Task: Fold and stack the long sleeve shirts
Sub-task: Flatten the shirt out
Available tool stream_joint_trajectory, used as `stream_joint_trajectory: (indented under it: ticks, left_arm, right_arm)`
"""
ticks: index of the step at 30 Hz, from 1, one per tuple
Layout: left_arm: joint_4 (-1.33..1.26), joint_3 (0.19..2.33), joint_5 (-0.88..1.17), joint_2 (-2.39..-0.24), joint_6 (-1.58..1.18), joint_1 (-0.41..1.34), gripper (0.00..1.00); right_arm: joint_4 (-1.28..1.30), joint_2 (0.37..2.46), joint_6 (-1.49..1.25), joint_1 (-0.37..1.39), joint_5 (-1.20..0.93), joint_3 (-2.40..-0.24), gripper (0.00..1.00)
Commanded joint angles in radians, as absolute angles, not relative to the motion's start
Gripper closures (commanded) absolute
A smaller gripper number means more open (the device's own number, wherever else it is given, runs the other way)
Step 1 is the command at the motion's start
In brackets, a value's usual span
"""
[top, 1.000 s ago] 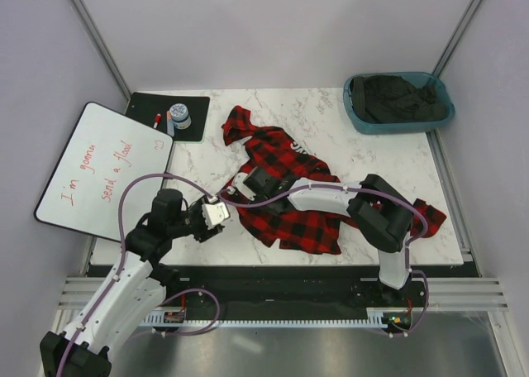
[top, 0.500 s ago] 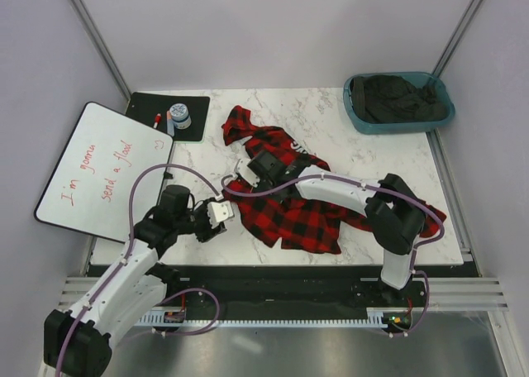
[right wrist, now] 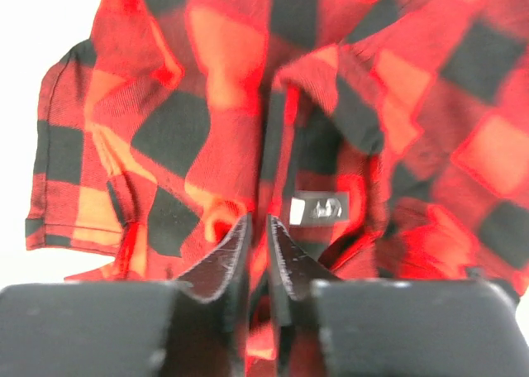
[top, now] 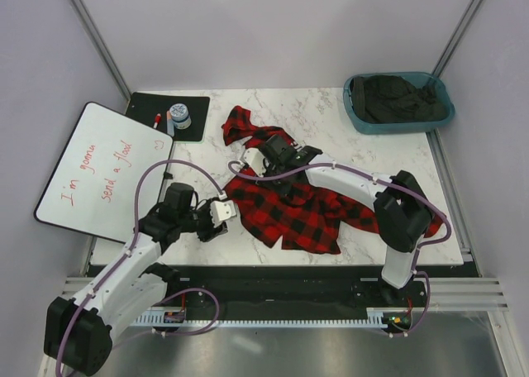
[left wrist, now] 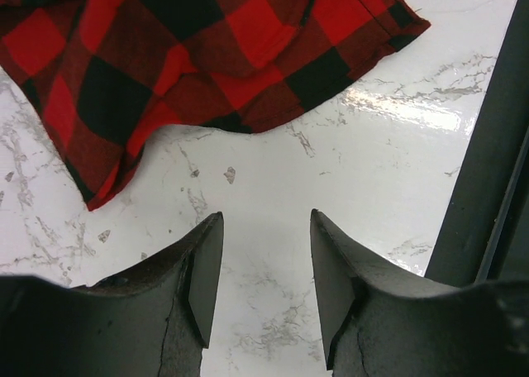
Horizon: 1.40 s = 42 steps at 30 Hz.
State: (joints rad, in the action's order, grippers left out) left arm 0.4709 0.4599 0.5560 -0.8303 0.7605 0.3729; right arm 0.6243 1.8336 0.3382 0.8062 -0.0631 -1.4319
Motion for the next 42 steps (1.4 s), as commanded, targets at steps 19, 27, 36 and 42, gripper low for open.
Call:
stream_joint_trajectory:
  ticks: [19, 27, 36, 42]
  left_arm:
    - [0.465, 0.457, 0.566, -0.787, 0.795, 0.376, 0.41]
    - [0.471, 0.448, 0.555, -0.764, 0.788, 0.376, 0.41]
    - [0.367, 0.469, 0.526, -0.85, 0.795, 0.423, 0.42]
    - [0.187, 0.52, 0.385, -1.012, 0.709, 0.616, 0.36]
  right_arm:
    - [0.621, 1.83, 0.379, 0.818, -0.031, -1.289, 0.59]
    - [0.587, 1.826, 0.348, 0.798, 0.045, -1.318, 1.0]
    - [0.635, 1.752, 0.322, 0.684, -0.023, -1.471, 1.0]
    - [0.676, 1.703, 0.302, 0.588, -0.098, -1.525, 1.0]
